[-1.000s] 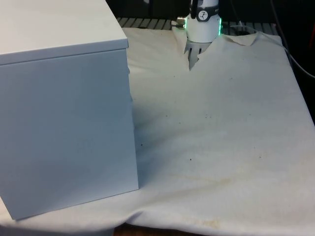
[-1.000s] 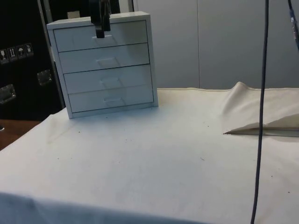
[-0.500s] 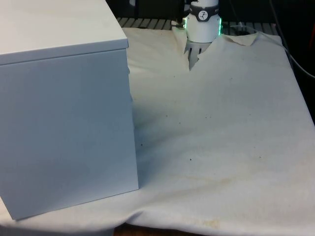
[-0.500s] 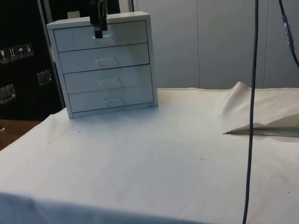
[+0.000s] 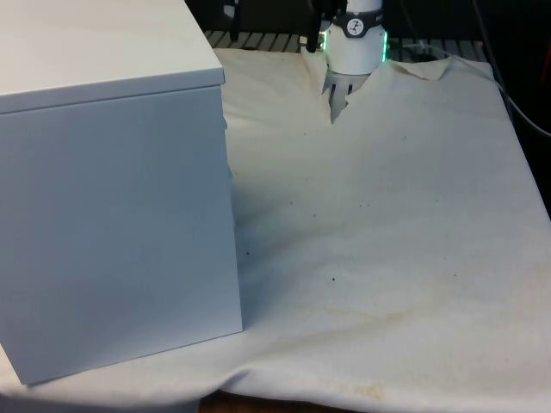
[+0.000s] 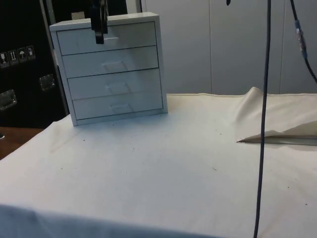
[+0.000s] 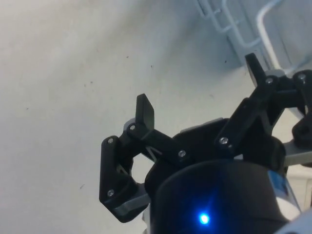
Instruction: Open the drawer, then close it.
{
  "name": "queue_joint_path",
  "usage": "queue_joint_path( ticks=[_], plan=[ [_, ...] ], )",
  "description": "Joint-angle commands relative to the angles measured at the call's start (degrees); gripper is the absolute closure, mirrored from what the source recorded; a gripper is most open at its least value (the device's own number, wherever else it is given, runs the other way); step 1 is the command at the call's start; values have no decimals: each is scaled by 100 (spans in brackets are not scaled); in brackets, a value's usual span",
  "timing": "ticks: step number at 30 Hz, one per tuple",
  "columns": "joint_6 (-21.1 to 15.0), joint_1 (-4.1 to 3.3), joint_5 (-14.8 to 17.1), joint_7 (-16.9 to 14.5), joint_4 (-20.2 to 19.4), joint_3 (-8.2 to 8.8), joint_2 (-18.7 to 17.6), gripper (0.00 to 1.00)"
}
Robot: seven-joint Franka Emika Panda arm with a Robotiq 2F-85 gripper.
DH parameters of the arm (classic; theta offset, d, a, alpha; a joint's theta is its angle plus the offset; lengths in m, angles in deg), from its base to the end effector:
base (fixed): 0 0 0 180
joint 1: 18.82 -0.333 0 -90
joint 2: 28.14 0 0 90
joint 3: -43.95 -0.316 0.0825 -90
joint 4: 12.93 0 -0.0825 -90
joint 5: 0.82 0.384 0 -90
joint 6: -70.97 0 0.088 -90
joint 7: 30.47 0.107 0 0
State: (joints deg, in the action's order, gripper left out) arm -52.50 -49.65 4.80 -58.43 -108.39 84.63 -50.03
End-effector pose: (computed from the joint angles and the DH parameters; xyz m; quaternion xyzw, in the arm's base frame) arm 0.6628 -0.0568 0.4486 0.9785 0.1633 0.0695 0.1051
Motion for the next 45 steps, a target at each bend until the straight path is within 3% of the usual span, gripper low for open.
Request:
queue_joint_path(
  ticks=[1, 4, 10, 12, 29, 30, 33, 45],
  plan=[
    [-138, -23, -80, -6, -40, 23, 0, 0],
    [-80, -6, -92, -11, -40, 0, 0, 0],
    [-350, -34, -286, -132, -178, 6, -57, 0],
    [-275, -23, -258, -138, -166, 0, -63, 0],
    [-768, -23, -407, -510, -298, 69, -201, 0],
    [-653, -17, -378, -498, -264, 63, -183, 0],
    [-837, -11, -395, -556, -332, 63, -252, 0],
    [-756, -40, -510, -688, -275, 212, -229, 0]
  ],
)
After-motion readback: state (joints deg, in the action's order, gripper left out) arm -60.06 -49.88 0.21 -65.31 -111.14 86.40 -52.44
